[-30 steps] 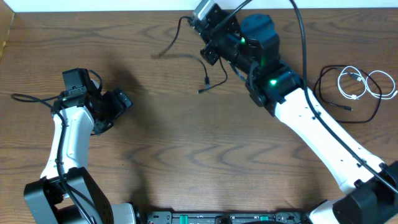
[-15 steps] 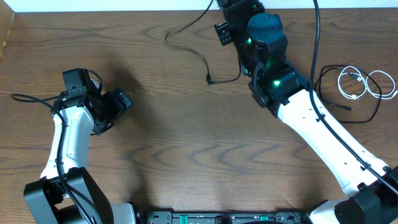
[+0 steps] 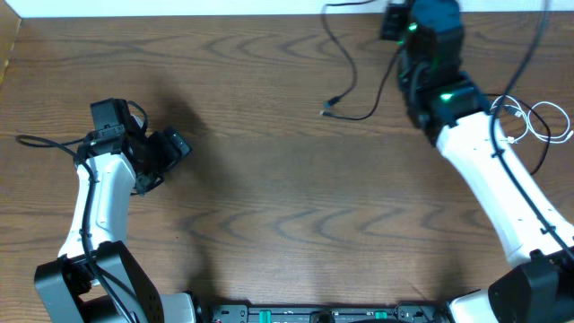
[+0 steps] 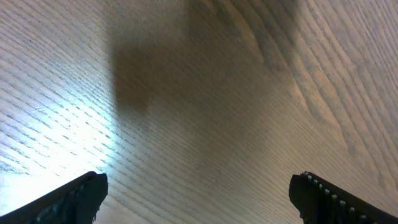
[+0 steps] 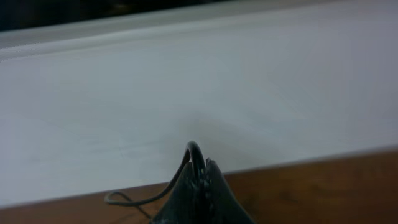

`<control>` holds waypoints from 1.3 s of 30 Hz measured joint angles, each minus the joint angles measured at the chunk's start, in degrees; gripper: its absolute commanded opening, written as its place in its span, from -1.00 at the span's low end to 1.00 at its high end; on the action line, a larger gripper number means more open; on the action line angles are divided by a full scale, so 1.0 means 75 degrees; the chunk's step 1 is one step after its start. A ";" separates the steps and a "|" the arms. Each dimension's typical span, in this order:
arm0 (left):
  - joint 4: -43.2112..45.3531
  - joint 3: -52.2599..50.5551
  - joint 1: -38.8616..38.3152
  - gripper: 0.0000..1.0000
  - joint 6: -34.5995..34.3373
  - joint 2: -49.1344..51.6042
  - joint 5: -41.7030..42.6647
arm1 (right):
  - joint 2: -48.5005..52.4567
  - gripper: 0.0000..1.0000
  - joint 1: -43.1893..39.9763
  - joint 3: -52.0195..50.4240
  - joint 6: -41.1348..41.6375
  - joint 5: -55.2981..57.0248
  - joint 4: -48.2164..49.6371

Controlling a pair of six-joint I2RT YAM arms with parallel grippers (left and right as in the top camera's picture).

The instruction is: Untangle cables

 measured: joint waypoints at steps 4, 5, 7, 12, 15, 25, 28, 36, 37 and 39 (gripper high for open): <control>0.0003 0.0000 0.0000 0.96 0.0000 0.0000 0.0000 | 0.0000 -0.97 -0.0627 0.0000 0.0985 0.0047 -0.0664; 0.0000 0.0000 0.0000 0.96 -0.0003 0.0000 0.0000 | 0.0000 -0.97 -0.0766 0.0000 0.1189 0.0058 -0.0857; 0.0000 0.0000 0.0000 0.96 -0.0003 0.0000 0.0000 | 0.0000 -0.97 -0.1008 0.0000 0.1518 0.0058 -0.1207; 0.0000 0.0000 0.0000 0.96 -0.0003 0.0000 0.0000 | 0.0000 -0.97 -0.1486 0.0000 0.1932 0.0064 -0.2221; -0.0003 0.0000 0.0000 0.96 -0.0003 0.0000 0.0003 | 0.0000 -0.97 -0.1734 0.0000 0.2046 0.0064 -0.2751; 0.0000 0.0000 0.0000 0.96 0.0000 0.0000 0.0003 | 0.0000 -0.97 -0.2873 0.0000 0.2130 0.0058 -0.4310; 0.0000 0.0000 0.0000 0.96 0.0000 0.0000 0.0000 | 0.0000 -0.97 -0.3159 0.0000 0.2157 0.0052 -0.4674; 0.0003 0.0000 0.0000 0.96 0.0000 0.0000 0.0000 | 0.0000 0.41 -0.3509 0.0000 0.2244 0.0061 -0.5088; 0.0000 0.0000 0.0000 0.96 0.0000 0.0000 0.0000 | 0.0000 0.49 -0.3506 0.0000 0.2226 0.0055 -0.5100; 0.0000 0.0000 0.0000 0.96 0.0000 0.0000 0.0000 | 0.0000 0.57 -0.3506 0.0000 0.2253 0.0058 -0.5109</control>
